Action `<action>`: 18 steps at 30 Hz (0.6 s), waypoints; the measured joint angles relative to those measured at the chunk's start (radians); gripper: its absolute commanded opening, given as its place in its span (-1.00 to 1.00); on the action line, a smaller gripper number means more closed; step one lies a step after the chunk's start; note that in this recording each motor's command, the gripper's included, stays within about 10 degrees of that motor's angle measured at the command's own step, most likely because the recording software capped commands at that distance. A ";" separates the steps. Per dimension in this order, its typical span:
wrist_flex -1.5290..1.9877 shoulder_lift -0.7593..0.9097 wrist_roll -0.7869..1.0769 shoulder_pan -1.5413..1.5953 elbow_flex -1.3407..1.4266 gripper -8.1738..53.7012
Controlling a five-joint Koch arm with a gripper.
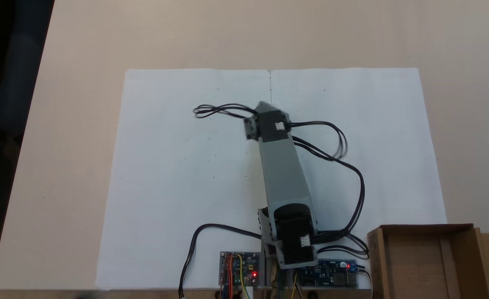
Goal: Grasp a green dice and put it in the bin.
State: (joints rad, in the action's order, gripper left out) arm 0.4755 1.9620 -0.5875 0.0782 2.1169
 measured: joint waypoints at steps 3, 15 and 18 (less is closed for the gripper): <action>-0.003 0.017 0.107 -0.141 -0.049 -0.19; -0.005 0.049 0.362 -0.650 -0.144 -0.19; -0.005 0.049 0.362 -0.741 -0.144 -0.19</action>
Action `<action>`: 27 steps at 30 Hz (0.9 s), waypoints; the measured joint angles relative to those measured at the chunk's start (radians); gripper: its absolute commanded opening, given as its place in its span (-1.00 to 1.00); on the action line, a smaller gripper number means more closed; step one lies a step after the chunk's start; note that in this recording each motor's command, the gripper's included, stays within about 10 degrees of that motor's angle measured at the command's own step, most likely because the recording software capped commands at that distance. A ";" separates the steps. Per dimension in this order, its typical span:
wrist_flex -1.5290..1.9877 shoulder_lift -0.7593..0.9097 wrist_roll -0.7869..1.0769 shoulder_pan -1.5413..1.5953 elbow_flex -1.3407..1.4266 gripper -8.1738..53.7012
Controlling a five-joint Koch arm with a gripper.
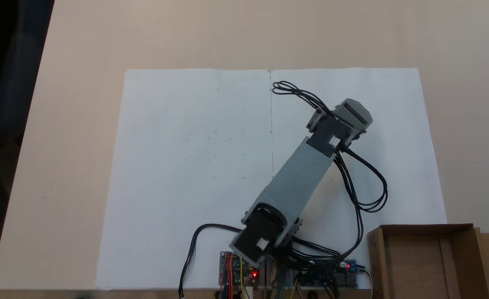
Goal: Grasp a green dice and put it in the bin.
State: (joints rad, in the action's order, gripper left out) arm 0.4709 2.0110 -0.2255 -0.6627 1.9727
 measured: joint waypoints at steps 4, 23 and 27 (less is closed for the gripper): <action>0.000 0.018 0.000 -0.181 -0.074 -0.19; 0.000 -0.158 0.084 -0.818 -0.282 -0.20; 0.000 -0.252 0.124 -0.904 -0.337 -0.19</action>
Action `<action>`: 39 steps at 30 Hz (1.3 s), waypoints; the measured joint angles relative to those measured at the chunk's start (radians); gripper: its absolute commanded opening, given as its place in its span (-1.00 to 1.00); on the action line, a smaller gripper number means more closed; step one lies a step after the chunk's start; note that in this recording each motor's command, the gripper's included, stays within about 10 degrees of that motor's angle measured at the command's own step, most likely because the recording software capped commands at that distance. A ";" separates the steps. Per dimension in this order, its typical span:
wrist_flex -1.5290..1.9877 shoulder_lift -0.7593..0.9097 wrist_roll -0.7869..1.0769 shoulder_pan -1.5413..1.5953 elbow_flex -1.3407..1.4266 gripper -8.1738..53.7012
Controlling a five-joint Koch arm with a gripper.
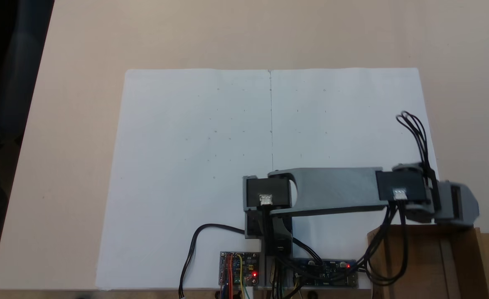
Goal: Grasp a green dice and put it in the bin.
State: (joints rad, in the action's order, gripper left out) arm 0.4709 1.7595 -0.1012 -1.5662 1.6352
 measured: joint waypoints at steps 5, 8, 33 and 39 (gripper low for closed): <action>-0.002 -0.170 0.025 -0.123 -0.124 -0.19; -0.002 -0.225 0.072 -0.192 -0.140 -0.19; 0.163 -0.255 0.178 -0.268 -0.092 0.75; 0.163 -0.250 0.178 -0.181 -0.092 0.74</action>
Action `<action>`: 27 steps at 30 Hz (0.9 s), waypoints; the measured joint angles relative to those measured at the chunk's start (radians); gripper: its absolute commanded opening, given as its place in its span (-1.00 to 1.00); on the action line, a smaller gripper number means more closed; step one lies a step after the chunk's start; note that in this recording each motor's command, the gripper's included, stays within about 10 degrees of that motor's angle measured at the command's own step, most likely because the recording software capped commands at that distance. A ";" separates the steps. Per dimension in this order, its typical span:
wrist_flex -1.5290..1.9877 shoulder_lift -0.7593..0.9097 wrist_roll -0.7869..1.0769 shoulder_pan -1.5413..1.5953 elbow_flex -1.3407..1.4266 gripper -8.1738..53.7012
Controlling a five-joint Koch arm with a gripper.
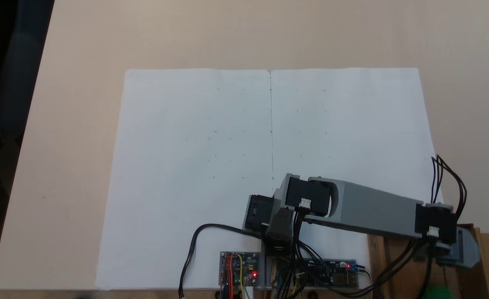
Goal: Grasp a green dice and put it in the bin.
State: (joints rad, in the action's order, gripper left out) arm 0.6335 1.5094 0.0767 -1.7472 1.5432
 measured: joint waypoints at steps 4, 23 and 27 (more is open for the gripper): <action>-0.006 0.048 -0.002 0.109 0.000 0.71; -0.052 0.359 -0.097 1.111 0.009 0.73; -0.115 0.382 -0.097 1.304 0.084 0.72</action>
State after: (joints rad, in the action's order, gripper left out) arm 0.5185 1.8914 -0.0199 -0.4433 1.6276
